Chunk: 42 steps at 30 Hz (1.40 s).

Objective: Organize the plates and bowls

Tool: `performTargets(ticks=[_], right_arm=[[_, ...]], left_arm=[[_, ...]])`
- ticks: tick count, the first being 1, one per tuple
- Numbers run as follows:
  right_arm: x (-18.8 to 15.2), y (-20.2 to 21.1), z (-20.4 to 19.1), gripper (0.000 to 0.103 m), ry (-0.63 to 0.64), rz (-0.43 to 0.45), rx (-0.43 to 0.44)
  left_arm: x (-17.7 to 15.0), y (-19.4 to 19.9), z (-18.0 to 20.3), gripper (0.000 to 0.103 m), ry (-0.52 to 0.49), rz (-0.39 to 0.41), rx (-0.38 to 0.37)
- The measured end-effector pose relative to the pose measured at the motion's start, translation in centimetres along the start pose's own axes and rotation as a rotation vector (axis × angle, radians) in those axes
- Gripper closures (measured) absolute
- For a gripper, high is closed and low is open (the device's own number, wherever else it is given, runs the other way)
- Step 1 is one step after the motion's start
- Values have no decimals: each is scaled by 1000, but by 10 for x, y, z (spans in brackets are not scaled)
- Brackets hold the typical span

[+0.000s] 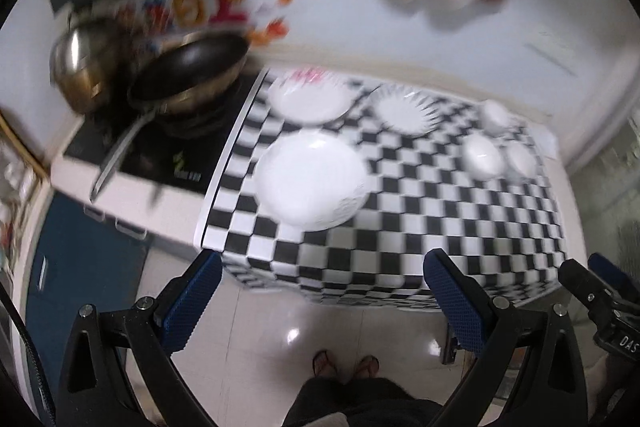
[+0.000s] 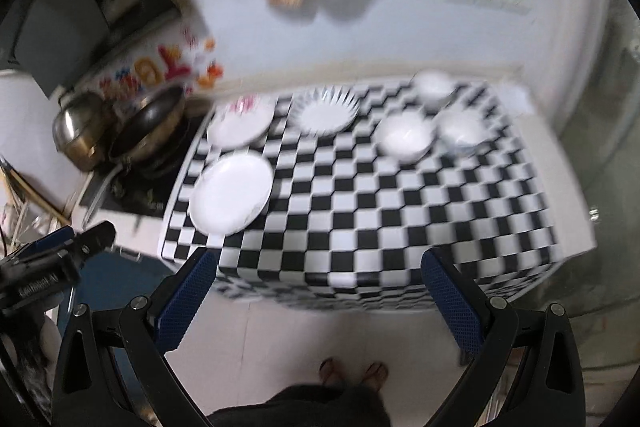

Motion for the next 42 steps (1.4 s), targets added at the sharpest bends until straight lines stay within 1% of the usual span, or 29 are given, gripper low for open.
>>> performTargets(ticks=[4, 6, 8, 11, 12, 14, 16, 17, 18, 19, 20, 21, 22, 24, 26, 28, 30, 32, 34, 37, 42], right_arm=[[8, -94, -4, 0, -38, -121, 62], [18, -147, -3, 0, -83, -197, 107], [26, -192, -3, 0, -109, -244, 135], [40, -253, -4, 2, -125, -309, 144], [46, -278, -5, 3, -131, -338, 159], [57, -315, -8, 4, -139, -384, 194], [68, -347, -12, 7, -132, -423, 211], [72, -359, -15, 8, -129, -438, 217], [78, -379, -18, 11, -122, -462, 223], [81, -386, -19, 15, -121, -480, 232], [84, -401, -22, 17, -119, -504, 242], [86, -413, -26, 23, -117, -527, 253], [87, -421, -29, 30, -112, -546, 264], [88, -435, -36, 38, -91, -579, 283], [87, -443, -43, 50, -74, -597, 298], [86, -451, -50, 72, -56, -619, 311], [84, -458, -54, 83, -42, -640, 313], [83, -461, -57, 86, -20, -641, 291], [82, -458, -58, 86, -4, -635, 287], [81, -456, -53, 86, -3, -638, 284], [82, -438, -33, 86, 3, -626, 291]], left_arm=[[15, -66, -28, 1, 63, -125, -14], [22, -93, -38, 1, 95, -162, -20], [30, -124, -46, 1, 128, -203, -19], [38, -169, -56, 2, 180, -276, -29], [41, -184, -58, 2, 190, -298, -20], [48, -214, -60, 2, 197, -339, -13], [55, -241, -63, 12, 205, -371, -1], [60, -253, -64, 14, 204, -381, -3], [64, -264, -65, 19, 201, -392, -2], [68, -277, -65, 26, 195, -407, 8], [72, -286, -66, 31, 191, -417, 10], [75, -295, -67, 39, 187, -429, 12], [78, -304, -67, 44, 183, -445, 13], [82, -315, -68, 48, 172, -458, 17], [84, -323, -68, 51, 153, -466, 31], [85, -328, -68, 53, 145, -476, 37], [86, -328, -69, 55, 147, -477, 39], [86, -328, -70, 56, 157, -475, 37], [86, -326, -72, 60, 170, -476, 38], [85, -321, -71, 62, 199, -481, 22], [86, -305, -47, 62, 171, -456, 10]])
Point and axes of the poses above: each gripper's, at about its wrist camera, not at the fingertips, and y roughly against the way its jaws point, z to its right, x to its top, the point moved 3 cm from there along -y, roughly the way its jaws point, and after that the axes turned 5 degrees about x, right-handed, at the moved point
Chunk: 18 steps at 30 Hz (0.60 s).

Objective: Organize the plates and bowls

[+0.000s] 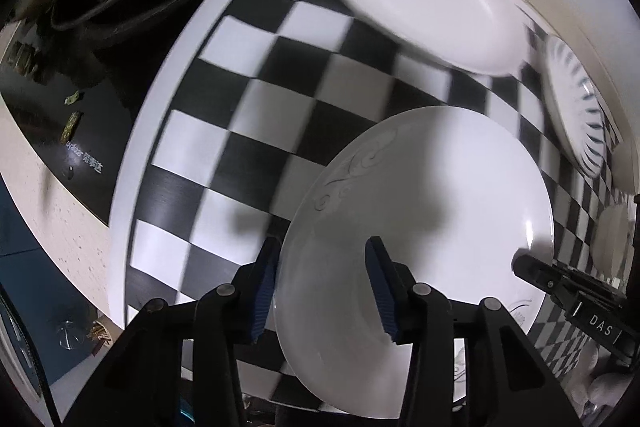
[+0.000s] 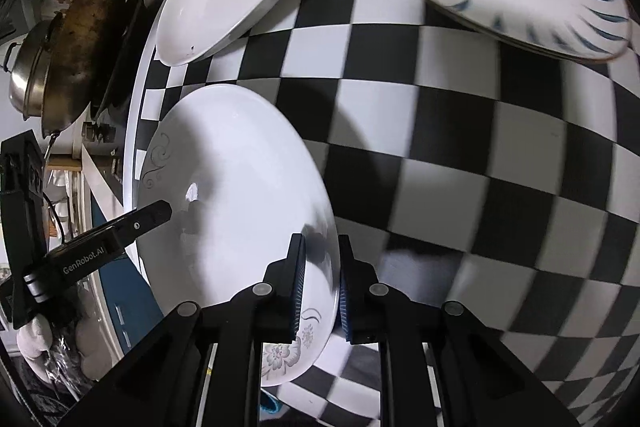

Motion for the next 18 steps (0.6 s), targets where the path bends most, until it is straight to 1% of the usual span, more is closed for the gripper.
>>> performTargets(ticks=[3, 6, 9, 12, 14, 15, 18], right_arm=[[-5, 17, 13, 86, -7, 17, 0], [-14, 46, 31, 86, -13, 46, -3], [-23, 68, 43, 86, -29, 76, -5], [-33, 86, 57, 86, -50, 99, -18], [-41, 96, 71, 86, -68, 107, -20], [-46, 99, 77, 86, -80, 109, -22], [-60, 110, 101, 86, -112, 120, -33]], left_arm=[[-7, 12, 20, 62, -31, 16, -20], [-13, 25, 45, 62, -89, 38, -22], [-18, 29, 62, 62, -133, 54, -26], [-22, 31, 91, 62, -170, 52, -38], [-24, 27, 100, 62, -198, 44, -45], [-22, 24, 111, 62, -212, 39, -44], [-30, 17, 128, 62, -246, 18, -46]])
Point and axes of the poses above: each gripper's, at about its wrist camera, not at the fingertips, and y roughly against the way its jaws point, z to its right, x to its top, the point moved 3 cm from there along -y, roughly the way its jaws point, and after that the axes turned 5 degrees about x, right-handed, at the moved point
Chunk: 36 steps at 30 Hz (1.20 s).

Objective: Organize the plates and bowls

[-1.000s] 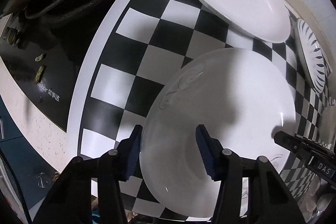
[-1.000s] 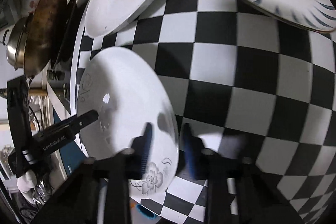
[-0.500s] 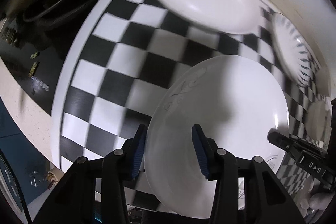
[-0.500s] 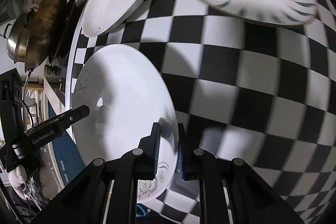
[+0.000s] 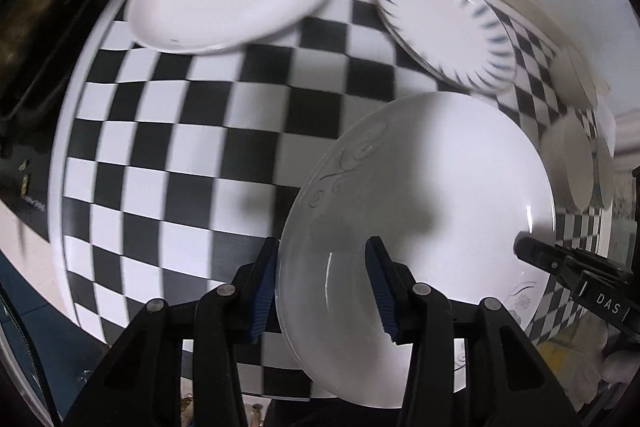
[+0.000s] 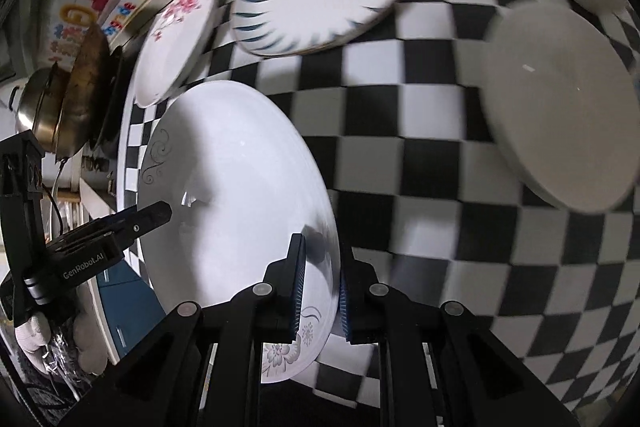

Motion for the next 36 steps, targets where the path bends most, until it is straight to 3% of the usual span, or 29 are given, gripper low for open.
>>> performTargets(ticks=[11, 29, 32, 36], right_arm=[[-10, -10, 37, 86, -79, -1, -7], [-2, -26, 39, 85, -78, -47, -4], [-4, -30, 40, 83, -95, -82, -3], [-12, -12, 31, 82, -76, -86, -51]], left_arm=[[0, -21, 29, 62, -48, -48, 21], [2, -34, 46, 62, -36, -79, 29], [1, -18, 35, 62, 1, -51, 31], [5, 23, 7, 61, 126, 52, 15]])
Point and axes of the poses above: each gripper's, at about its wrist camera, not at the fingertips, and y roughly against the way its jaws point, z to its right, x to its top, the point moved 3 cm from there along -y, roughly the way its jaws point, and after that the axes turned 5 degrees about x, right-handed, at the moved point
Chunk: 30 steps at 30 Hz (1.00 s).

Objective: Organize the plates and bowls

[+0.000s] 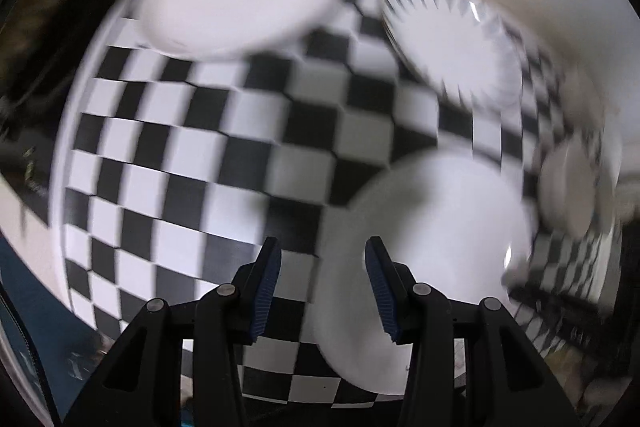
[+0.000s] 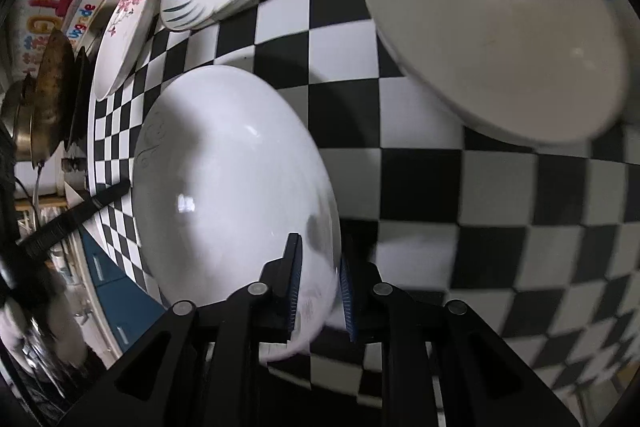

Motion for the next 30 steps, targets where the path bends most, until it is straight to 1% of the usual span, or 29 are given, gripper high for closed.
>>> performTargets(ticks=[1, 3, 4, 5, 6, 7, 9, 11, 12, 13, 15, 19, 21, 24, 26, 27, 28, 29, 30], right_arm=[[-3, 12, -4, 81, 6, 11, -19], [-5, 38, -17, 79, 28, 56, -17], [-4, 53, -26, 74, 41, 82, -12], [1, 67, -38, 71, 59, 110, -5], [6, 76, -48, 66, 73, 129, 4], [16, 85, -62, 61, 94, 147, 18], [42, 89, -92, 56, 148, 167, 62], [77, 79, -125, 56, 203, 176, 74], [102, 67, -145, 56, 234, 176, 80], [119, 57, -158, 56, 246, 171, 84], [163, 28, -187, 56, 270, 139, 110], [234, -23, -225, 56, 285, 92, 86], [261, -45, -236, 56, 293, 68, 89], [291, -77, -243, 57, 301, 29, 37], [306, -95, -244, 58, 297, 3, 34], [310, -101, -243, 60, 295, -8, 39], [315, -108, -242, 65, 291, -23, 48], [319, -115, -242, 67, 286, -38, 50], [322, -115, -243, 72, 289, -20, 63]], left_arm=[[4, 8, -8, 61, 29, 18, -8], [14, 18, -33, 61, 95, 45, -31], [23, 19, -47, 61, 129, 48, -47], [32, 21, -63, 61, 158, 49, -63], [38, 17, -67, 61, 186, 48, -75], [46, 12, -79, 61, 217, 43, -88], [60, 3, -105, 61, 274, 23, -130], [74, -12, -120, 61, 327, 3, -166], [81, -17, -127, 61, 349, -2, -180], [88, -23, -134, 61, 371, -6, -194], [99, -32, -144, 61, 409, -8, -209], [119, -47, -165, 61, 475, -12, -233], [123, -52, -170, 61, 495, -11, -234], [129, -61, -174, 61, 514, -19, -232], [132, -63, -174, 63, 517, -21, -227], [134, -65, -174, 63, 516, -21, -227], [136, -65, -173, 63, 513, -17, -223], [140, -67, -171, 65, 509, -11, -215], [142, -67, -169, 77, 501, -5, -217]])
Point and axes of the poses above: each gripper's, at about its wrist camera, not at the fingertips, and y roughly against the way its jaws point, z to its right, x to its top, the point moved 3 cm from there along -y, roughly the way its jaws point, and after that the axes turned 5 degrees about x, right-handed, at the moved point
